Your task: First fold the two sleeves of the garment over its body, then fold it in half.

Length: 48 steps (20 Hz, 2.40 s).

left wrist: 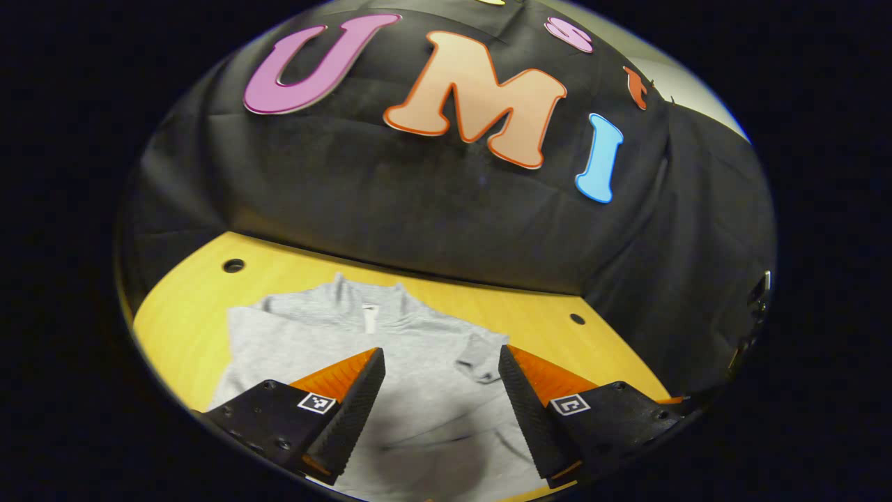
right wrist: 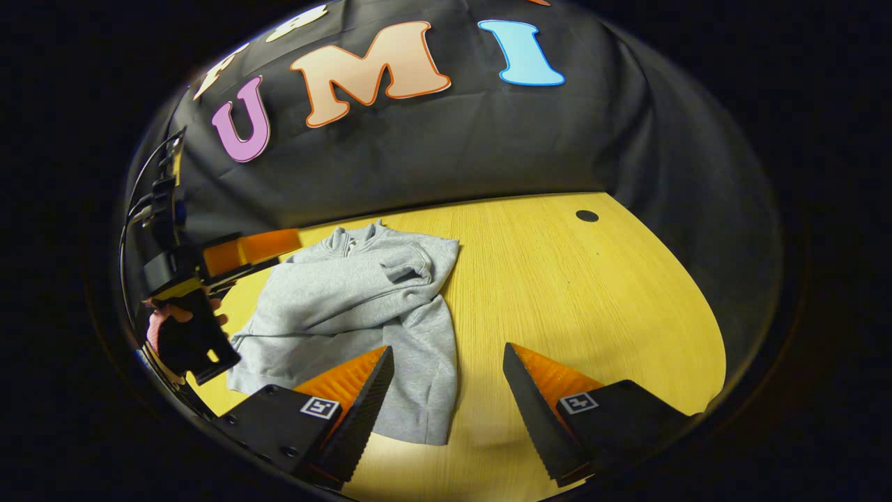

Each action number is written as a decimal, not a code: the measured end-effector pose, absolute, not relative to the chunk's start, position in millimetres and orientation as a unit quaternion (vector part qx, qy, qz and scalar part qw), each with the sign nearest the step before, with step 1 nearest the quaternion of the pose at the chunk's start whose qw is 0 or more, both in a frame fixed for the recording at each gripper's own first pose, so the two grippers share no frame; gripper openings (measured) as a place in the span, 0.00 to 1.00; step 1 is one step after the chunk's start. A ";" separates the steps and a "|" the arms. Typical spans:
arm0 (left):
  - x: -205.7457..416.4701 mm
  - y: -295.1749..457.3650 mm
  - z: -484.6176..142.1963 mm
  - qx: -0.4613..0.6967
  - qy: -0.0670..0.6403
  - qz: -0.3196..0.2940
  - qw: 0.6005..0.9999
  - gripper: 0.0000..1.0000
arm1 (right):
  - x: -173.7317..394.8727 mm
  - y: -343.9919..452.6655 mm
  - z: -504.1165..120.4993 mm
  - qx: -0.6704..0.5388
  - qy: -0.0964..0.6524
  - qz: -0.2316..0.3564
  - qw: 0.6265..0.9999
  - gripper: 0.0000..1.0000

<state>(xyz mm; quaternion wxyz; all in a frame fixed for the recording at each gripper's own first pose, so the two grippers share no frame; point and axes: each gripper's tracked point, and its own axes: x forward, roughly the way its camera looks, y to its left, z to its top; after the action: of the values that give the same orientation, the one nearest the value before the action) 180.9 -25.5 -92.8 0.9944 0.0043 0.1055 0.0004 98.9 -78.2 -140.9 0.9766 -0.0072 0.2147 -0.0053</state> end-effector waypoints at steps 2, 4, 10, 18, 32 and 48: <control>149.6 12.4 -96.8 0.025 0.113 0.031 0.993 0.95 | 94.7 -74.4 -152.3 -0.008 0.224 -0.004 0.975 0.98; 116.2 46.9 -109.0 0.041 0.134 0.060 0.988 0.95 | 90.2 -69.3 -162.2 -0.010 0.230 0.000 0.973 0.95; 31.6 96.8 -153.0 0.044 0.183 0.104 0.977 0.96 | 78.9 -55.5 -204.6 -0.030 0.266 0.009 0.964 0.98; -15.6 114.0 -215.2 0.026 0.243 0.124 0.962 0.96 | 67.2 -47.3 -246.2 -0.065 0.298 0.009 0.952 0.95; -13.7 119.4 -238.5 0.057 0.237 0.143 0.959 0.87 | 67.6 -41.4 -257.4 -0.084 0.297 0.009 0.951 0.84; 4.7 101.6 -234.3 0.019 0.256 0.115 0.960 0.00 | 70.1 -30.9 -249.4 -0.079 0.305 0.030 0.949 0.04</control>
<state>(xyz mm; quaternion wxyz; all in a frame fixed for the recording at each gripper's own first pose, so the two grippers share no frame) 4.7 101.6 -234.3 0.9596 0.0192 0.2560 0.1148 70.1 -30.9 -249.4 0.9485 -0.0785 0.3053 0.0300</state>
